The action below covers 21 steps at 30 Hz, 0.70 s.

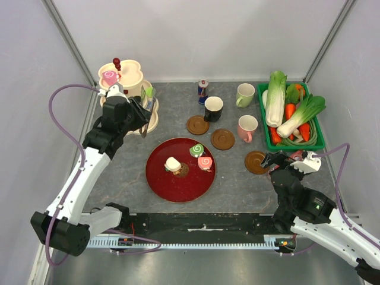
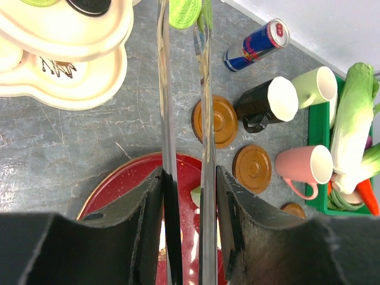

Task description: Serve the afternoon tea

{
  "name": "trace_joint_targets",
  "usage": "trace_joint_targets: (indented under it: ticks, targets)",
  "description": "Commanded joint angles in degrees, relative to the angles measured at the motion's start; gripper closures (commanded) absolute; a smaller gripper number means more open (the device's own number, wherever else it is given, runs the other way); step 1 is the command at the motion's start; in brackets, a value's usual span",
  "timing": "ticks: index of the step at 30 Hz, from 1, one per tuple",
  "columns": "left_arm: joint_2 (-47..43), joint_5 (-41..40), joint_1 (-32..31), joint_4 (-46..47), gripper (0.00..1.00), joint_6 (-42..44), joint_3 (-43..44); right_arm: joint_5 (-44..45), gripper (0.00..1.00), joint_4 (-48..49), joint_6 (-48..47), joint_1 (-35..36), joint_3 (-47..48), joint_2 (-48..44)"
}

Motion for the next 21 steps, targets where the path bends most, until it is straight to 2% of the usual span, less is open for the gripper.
trace_joint_targets:
  ticks: [1,12,21]
  targets:
    - [1.85,2.25,1.96,6.26,0.56,1.52,-0.21,2.28,0.02,0.19,0.77,0.02,0.76,-0.44]
    - [6.87,4.02,5.39,10.04,0.56,1.17,0.14,2.72,0.02,0.01,0.86,0.02,0.67,-0.18]
    - [9.41,2.09,6.27,10.75,0.56,1.43,1.28,2.72,0.02,0.10,1.04,0.02,0.41,0.00]
